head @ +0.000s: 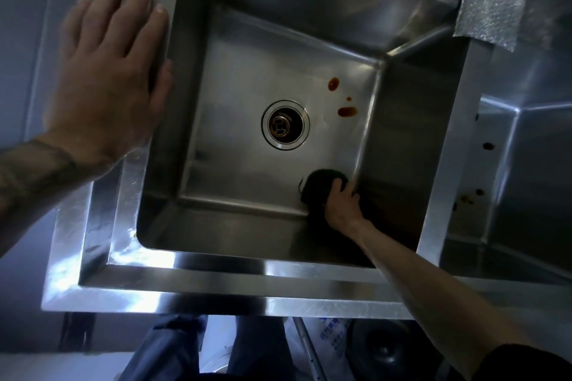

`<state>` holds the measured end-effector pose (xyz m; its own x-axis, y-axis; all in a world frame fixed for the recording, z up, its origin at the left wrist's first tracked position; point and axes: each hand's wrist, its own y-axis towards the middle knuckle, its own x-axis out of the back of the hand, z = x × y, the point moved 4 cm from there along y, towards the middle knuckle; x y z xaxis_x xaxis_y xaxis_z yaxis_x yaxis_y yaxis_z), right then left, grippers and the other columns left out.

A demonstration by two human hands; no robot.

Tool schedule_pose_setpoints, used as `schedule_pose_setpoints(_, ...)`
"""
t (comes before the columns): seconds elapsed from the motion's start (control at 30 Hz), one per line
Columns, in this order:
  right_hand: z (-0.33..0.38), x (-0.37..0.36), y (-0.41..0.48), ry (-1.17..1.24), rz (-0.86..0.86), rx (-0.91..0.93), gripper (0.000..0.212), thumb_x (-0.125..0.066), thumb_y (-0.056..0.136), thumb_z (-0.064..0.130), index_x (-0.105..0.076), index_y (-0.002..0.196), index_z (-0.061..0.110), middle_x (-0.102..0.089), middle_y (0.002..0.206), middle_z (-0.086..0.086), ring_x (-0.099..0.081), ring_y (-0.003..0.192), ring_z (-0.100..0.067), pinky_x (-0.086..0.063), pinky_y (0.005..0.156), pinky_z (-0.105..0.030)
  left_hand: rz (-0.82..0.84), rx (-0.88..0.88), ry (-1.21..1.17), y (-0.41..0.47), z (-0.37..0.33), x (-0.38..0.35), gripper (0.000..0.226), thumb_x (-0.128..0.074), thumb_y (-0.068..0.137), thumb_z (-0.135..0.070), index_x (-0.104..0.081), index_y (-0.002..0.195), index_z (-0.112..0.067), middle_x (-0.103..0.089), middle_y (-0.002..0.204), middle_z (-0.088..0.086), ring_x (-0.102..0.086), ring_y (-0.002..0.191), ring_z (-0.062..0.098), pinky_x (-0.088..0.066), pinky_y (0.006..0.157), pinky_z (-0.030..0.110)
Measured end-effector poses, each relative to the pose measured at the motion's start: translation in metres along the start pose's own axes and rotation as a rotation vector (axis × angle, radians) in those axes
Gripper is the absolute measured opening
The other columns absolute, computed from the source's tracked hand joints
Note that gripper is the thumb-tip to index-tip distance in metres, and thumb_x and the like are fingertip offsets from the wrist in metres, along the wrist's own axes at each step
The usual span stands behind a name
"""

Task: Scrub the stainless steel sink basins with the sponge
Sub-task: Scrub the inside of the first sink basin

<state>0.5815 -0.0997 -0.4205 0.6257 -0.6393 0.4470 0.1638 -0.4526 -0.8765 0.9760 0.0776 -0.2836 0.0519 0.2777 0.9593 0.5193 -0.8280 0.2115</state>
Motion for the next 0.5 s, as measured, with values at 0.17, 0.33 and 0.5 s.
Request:
schedule_pose_setpoints(0.17,0.032,0.026,-0.002,0.197,-0.065,0.062,0.082,-0.059,0.102,0.03,-0.007,0.157,-0.002,-0.019,0.156,-0.034,-0.033,0.14,-0.053,-0.034,0.115,-0.052,-0.044,0.026,-0.006,-0.004,0.028,-0.047,0.066,-0.03,0.109,-0.051,-0.01,0.17,-0.034,-0.002,0.178,-0.01,-0.001,0.165,0.018,-0.013,0.132,0.054)
schedule_pose_setpoints(0.33,0.043,0.016,-0.014,0.214,-0.091,0.225,0.07,-0.062,0.098,0.015,-0.022,0.153,0.007,-0.023,0.152,-0.027,-0.042,0.13,-0.052,-0.042,0.11,-0.052,-0.038,0.043,0.077,-0.011,0.07,-0.104,0.072,-0.032,0.101,-0.056,-0.02,0.169,-0.034,-0.014,0.178,-0.004,-0.011,0.165,0.025,-0.02,0.129,0.058)
schedule_pose_setpoints(0.5,-0.008,0.018,-0.004,0.181,-0.07,-0.023,0.076,-0.057,0.101,0.014,-0.009,0.159,0.006,-0.013,0.159,-0.032,-0.038,0.135,-0.056,-0.04,0.111,-0.051,-0.038,-0.012,0.237,-0.008,0.08,-0.119,0.078,-0.031,0.091,-0.057,-0.032,0.166,-0.033,-0.022,0.176,-0.002,-0.017,0.163,0.028,-0.006,0.13,0.047)
